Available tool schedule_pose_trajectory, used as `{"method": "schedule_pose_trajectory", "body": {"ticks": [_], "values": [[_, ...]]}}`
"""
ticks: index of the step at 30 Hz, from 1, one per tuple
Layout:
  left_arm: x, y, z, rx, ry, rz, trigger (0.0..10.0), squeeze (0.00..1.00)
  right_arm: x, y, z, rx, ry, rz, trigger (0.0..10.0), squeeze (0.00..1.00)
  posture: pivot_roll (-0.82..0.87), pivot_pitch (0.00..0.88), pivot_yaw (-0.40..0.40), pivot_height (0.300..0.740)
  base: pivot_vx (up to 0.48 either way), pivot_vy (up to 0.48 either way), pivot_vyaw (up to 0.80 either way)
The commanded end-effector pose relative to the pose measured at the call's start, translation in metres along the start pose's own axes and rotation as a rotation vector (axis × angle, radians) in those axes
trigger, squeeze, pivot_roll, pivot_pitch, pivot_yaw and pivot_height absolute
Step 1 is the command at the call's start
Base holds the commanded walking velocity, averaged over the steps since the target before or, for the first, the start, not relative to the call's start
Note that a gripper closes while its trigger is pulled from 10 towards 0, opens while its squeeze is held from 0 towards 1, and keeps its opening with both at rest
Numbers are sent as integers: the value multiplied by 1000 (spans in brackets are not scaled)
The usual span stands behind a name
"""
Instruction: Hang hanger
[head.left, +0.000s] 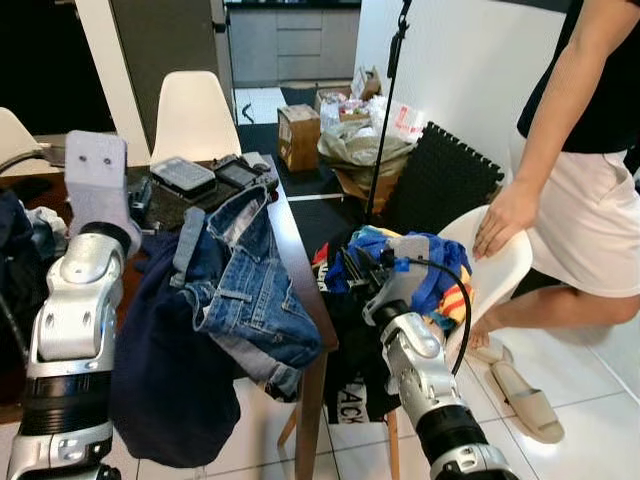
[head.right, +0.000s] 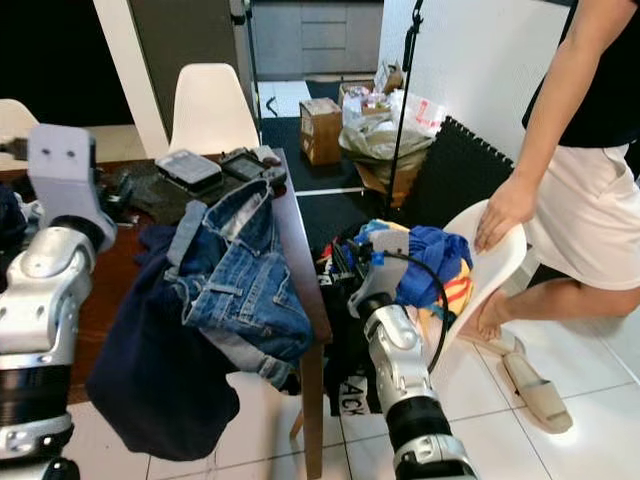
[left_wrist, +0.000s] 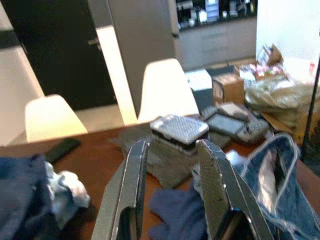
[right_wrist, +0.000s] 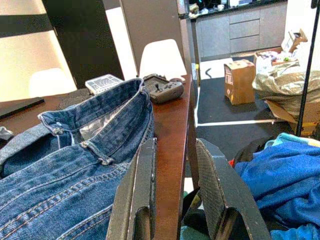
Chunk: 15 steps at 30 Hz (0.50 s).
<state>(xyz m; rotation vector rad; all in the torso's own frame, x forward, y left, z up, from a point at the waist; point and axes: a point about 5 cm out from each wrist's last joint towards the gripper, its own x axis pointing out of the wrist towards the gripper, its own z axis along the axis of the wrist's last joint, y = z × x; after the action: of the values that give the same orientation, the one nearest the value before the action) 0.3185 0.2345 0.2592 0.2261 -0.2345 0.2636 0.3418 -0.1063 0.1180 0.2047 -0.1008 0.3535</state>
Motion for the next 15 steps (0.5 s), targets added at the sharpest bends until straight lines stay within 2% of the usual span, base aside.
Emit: {"method": "schedule_pose_trajectory", "body": {"ticks": [1, 15], "values": [[-6, -7, -7, -10, 47, -11, 10000, 0, 1, 0, 2, -1, 3, 7, 10000, 0, 38, 0, -59, 740, 0, 240, 0], [-12, -14, -6, -24, 30, 25, 10000, 0, 0, 3, -3, 3, 28, 11, 10000, 0, 39, 0, -55, 740, 0, 432, 0]]}}
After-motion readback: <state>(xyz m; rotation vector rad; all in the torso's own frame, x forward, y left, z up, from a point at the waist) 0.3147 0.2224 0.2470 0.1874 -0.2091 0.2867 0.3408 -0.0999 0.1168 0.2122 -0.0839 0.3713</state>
